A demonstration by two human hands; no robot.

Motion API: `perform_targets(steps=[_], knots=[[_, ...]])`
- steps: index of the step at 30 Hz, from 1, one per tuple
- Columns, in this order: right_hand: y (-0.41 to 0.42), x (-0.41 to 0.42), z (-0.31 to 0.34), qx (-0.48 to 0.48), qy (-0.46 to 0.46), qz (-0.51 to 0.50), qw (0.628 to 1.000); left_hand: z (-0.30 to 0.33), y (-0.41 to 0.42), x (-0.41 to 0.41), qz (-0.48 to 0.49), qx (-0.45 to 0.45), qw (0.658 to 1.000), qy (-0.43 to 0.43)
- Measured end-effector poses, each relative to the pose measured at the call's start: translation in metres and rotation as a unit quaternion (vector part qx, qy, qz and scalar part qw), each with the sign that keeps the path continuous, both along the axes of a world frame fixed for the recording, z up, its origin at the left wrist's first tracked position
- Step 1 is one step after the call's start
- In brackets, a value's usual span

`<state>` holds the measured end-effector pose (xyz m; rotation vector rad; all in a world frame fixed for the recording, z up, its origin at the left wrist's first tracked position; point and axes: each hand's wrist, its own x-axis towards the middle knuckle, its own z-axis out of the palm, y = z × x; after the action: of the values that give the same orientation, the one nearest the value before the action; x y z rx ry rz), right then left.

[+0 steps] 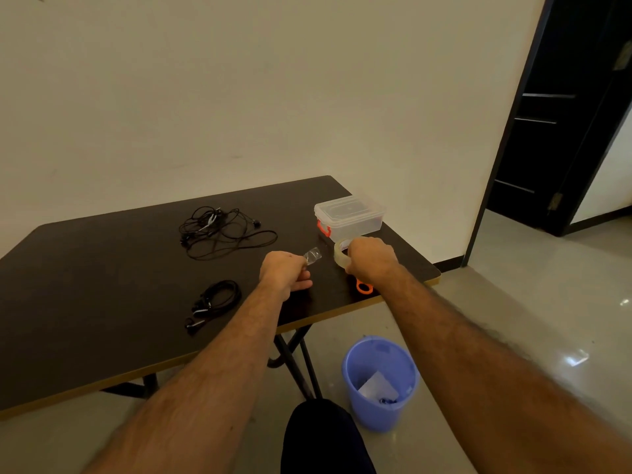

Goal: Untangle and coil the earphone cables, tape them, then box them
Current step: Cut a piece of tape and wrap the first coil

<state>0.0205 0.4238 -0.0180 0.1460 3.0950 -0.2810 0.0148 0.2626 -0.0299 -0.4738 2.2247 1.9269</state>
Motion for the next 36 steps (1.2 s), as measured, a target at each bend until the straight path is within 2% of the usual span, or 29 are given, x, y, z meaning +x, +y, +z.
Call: perform_targets(steps=[2,5,8,10,13,16,19,29,36], knots=[[0.001,0.0,0.0,0.0,0.014,-0.001,1.0,0.003,-0.002,0.001,-0.013,0.004,1.0,0.007],[0.001,-0.001,0.001,-0.015,0.091,-0.004,0.996,0.004,-0.007,0.004,-0.033,0.004,0.999,0.01],[-0.005,-0.003,0.006,-0.124,0.144,0.017,0.982,0.007,-0.012,0.008,-0.058,-0.001,0.998,0.02],[-0.014,-0.002,0.012,-0.226,0.13,0.043,0.965,0.01,-0.017,0.011,-0.074,-0.008,0.997,0.03],[-0.029,0.004,0.02,-0.334,0.061,0.07,0.938,0.016,-0.029,0.018,-0.088,-0.013,0.995,0.051],[-0.044,0.01,0.023,-0.401,-0.001,0.065,0.914,0.024,-0.046,0.023,-0.089,-0.026,0.993,0.07],[-0.058,0.012,0.023,-0.453,0.012,0.045,0.89,0.028,-0.066,0.025,-0.076,-0.033,0.994,0.073],[-0.119,0.006,0.025,-0.47,-0.001,0.047,0.882,0.031,-0.119,0.037,-0.03,-0.016,0.996,0.077],[-0.15,0.004,0.017,-0.519,-0.015,0.051,0.853,0.029,-0.146,0.041,-0.013,-0.002,0.996,0.089]])
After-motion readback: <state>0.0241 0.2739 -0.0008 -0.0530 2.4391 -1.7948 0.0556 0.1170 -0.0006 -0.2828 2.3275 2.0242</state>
